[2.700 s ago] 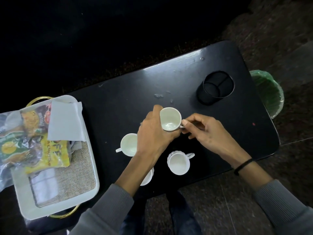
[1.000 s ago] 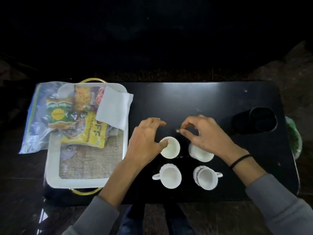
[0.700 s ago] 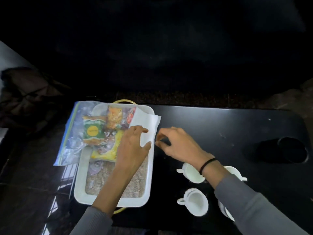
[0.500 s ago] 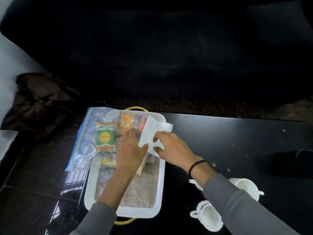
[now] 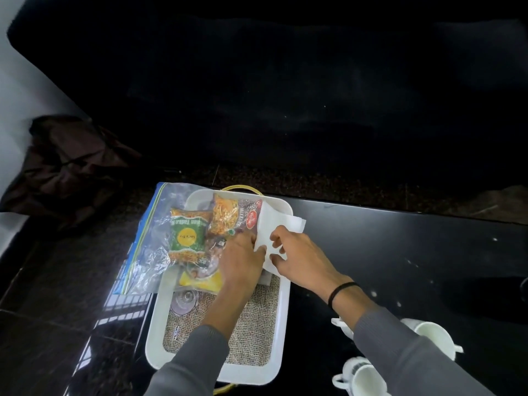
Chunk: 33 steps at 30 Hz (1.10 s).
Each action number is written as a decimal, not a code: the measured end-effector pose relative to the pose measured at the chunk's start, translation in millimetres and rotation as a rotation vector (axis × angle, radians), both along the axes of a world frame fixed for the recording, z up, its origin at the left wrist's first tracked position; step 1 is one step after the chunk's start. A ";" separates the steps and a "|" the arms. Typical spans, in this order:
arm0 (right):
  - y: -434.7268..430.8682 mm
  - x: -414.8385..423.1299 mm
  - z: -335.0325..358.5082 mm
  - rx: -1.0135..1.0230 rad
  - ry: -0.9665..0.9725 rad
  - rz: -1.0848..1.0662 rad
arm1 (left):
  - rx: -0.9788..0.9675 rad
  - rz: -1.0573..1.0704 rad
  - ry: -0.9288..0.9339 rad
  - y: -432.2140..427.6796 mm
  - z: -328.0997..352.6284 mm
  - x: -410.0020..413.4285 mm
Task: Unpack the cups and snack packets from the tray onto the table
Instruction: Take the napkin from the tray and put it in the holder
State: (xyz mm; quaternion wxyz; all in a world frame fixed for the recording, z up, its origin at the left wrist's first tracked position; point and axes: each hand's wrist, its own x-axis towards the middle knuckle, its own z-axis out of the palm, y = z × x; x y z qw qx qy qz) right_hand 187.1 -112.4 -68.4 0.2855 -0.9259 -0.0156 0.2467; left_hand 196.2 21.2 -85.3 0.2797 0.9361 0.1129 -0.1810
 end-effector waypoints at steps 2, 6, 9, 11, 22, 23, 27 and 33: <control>-1.8 -0.9 0.9 0.002 -0.007 -0.012 | -0.027 0.002 -0.042 0.1 1.6 -0.9; -7.4 -3.3 4.2 0.008 -0.032 -0.056 | -0.158 -0.029 -0.149 2.0 6.7 -5.9; -13.5 -5.9 7.7 0.019 -0.054 -0.102 | -0.330 -0.059 -0.200 4.9 17.3 -11.8; -19.2 -7.5 10.3 0.064 -0.055 -0.164 | -0.446 -0.051 -0.196 9.0 23.8 -14.7; -74.1 -40.5 38.0 0.906 0.416 -0.452 | -1.025 0.366 0.218 3.9 52.1 -17.5; -78.0 -47.0 40.7 0.918 0.409 -0.492 | -1.032 0.345 0.231 -0.7 56.2 -19.9; -96.8 -69.7 50.2 0.941 0.317 -0.650 | -1.026 0.224 0.294 -20.6 68.0 -31.4; -140.2 -104.7 72.3 0.939 0.278 -0.755 | -0.947 0.078 0.317 -54.1 79.0 -55.5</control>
